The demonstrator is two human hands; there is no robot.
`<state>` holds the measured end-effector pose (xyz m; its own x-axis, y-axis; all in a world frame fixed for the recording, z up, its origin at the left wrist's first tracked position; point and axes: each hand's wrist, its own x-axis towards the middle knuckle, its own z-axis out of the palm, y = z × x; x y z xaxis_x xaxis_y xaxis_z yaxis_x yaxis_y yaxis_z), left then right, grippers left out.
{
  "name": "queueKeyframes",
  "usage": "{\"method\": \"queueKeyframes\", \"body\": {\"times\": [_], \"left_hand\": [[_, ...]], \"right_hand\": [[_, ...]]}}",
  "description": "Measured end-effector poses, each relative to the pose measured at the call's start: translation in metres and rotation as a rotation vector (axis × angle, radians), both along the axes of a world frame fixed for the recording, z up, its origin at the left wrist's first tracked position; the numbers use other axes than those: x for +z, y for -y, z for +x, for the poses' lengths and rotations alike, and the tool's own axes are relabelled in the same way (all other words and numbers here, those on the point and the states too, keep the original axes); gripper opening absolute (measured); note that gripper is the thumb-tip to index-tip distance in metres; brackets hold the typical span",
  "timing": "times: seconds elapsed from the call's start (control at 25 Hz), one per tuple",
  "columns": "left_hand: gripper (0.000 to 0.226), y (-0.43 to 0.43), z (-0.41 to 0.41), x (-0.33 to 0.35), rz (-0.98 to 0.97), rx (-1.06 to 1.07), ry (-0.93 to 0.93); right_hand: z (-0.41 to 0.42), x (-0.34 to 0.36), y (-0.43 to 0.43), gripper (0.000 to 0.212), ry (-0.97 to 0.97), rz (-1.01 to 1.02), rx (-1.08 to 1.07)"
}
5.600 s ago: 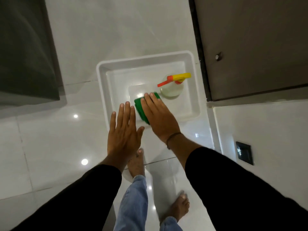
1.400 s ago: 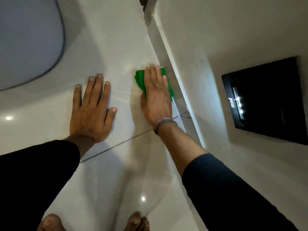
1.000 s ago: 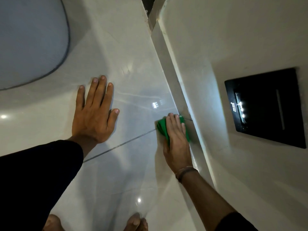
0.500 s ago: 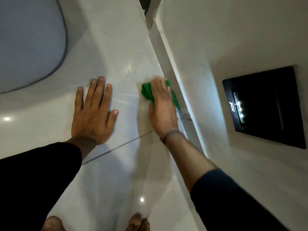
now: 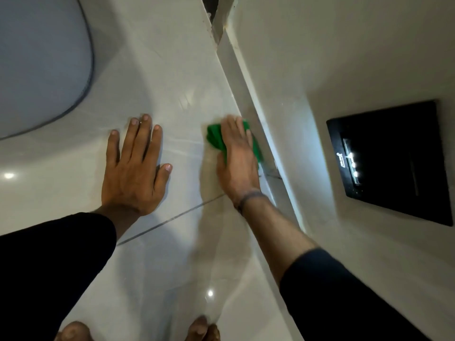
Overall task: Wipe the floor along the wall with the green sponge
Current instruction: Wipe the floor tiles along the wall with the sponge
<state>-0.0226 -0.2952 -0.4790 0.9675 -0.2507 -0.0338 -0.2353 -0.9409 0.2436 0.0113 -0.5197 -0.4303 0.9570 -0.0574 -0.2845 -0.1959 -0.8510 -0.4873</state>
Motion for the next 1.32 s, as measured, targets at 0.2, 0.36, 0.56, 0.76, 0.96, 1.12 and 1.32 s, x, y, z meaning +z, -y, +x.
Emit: {"method": "queueKeyframes", "body": {"times": [0.2, 0.36, 0.56, 0.76, 0.96, 1.12, 1.32], "left_hand": [[0.077, -0.001, 0.001, 0.0, 0.004, -0.009, -0.003], [0.077, -0.002, 0.0, -0.001, -0.012, 0.001, -0.008], [0.077, -0.001, 0.001, -0.001, -0.008, 0.004, -0.019], [0.077, 0.0, 0.001, 0.0, 0.005, -0.002, -0.015], [0.077, -0.002, 0.002, 0.0, 0.012, -0.014, -0.015], [0.076, -0.003, 0.001, -0.001, -0.003, -0.001, -0.005], [0.077, -0.002, 0.002, -0.001, -0.016, -0.006, -0.018]], "right_hand": [[0.016, -0.004, -0.007, 0.078, 0.053, 0.006, -0.017], [-0.092, 0.006, 0.032, 0.068, -0.044, -0.02, 0.0], [-0.084, 0.0, 0.03, 0.072, -0.039, -0.109, 0.062], [0.047, -0.014, -0.02, 0.073, 0.068, -0.107, 0.072], [0.038, -0.017, -0.02, 0.07, 0.134, -0.157, 0.071], [-0.09, -0.01, 0.036, 0.064, 0.008, -0.143, 0.126], [-0.22, 0.004, 0.078, 0.064, -0.149, -0.226, 0.078]]}}
